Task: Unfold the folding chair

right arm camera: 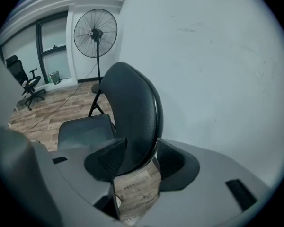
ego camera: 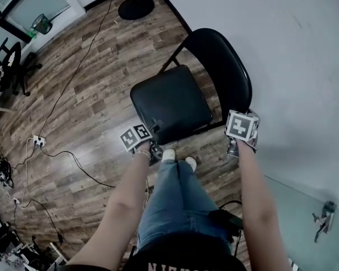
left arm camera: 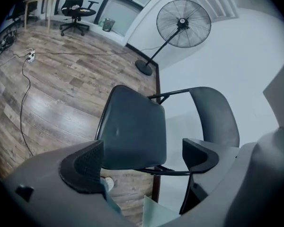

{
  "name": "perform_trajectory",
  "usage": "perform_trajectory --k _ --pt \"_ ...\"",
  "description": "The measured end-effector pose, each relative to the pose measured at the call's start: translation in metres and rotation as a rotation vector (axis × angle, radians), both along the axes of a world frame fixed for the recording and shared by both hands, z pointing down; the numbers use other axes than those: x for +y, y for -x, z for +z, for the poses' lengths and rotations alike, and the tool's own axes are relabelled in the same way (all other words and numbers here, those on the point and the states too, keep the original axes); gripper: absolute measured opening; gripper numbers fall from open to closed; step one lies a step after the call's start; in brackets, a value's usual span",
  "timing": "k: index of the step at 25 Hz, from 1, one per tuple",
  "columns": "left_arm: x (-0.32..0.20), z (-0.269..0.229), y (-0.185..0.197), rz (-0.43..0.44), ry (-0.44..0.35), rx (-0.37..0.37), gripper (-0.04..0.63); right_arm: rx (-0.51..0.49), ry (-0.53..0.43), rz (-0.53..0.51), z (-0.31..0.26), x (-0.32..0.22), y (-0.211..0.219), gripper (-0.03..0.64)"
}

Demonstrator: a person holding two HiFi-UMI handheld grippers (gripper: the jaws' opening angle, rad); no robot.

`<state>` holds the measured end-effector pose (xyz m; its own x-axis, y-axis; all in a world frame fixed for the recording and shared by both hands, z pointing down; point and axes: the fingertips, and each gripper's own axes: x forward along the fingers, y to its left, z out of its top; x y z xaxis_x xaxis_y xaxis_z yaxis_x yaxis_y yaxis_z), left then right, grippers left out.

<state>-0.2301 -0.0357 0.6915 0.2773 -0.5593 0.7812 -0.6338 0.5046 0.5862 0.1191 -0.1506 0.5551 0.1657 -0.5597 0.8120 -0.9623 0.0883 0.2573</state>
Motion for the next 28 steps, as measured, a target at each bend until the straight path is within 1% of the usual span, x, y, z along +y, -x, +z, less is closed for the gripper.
perform_trajectory --k 3,8,11,14,17,21,28 --pt "-0.003 -0.02 -0.002 0.019 -0.024 -0.013 0.491 0.007 0.004 -0.025 -0.011 0.005 0.005 0.198" --pt "-0.005 -0.049 -0.001 0.023 -0.046 -0.023 0.491 -0.003 0.059 -0.075 -0.019 0.023 0.01 0.198" --pt "-0.007 -0.066 -0.003 0.056 -0.06 -0.048 0.491 -0.016 0.04 -0.125 -0.03 0.024 0.013 0.198" --pt "-0.012 -0.084 -0.005 0.088 -0.089 -0.085 0.491 -0.004 0.049 -0.117 -0.041 0.032 0.002 0.198" --pt "-0.013 -0.097 -0.008 0.128 -0.112 -0.123 0.491 -0.028 0.049 -0.118 -0.047 0.044 -0.002 0.198" --pt "-0.018 -0.114 -0.011 0.168 -0.125 -0.16 0.491 -0.052 0.042 -0.121 -0.059 0.051 -0.006 0.198" --pt "-0.028 -0.145 -0.011 0.17 -0.158 -0.203 0.491 -0.088 0.039 -0.173 -0.073 0.062 -0.006 0.198"
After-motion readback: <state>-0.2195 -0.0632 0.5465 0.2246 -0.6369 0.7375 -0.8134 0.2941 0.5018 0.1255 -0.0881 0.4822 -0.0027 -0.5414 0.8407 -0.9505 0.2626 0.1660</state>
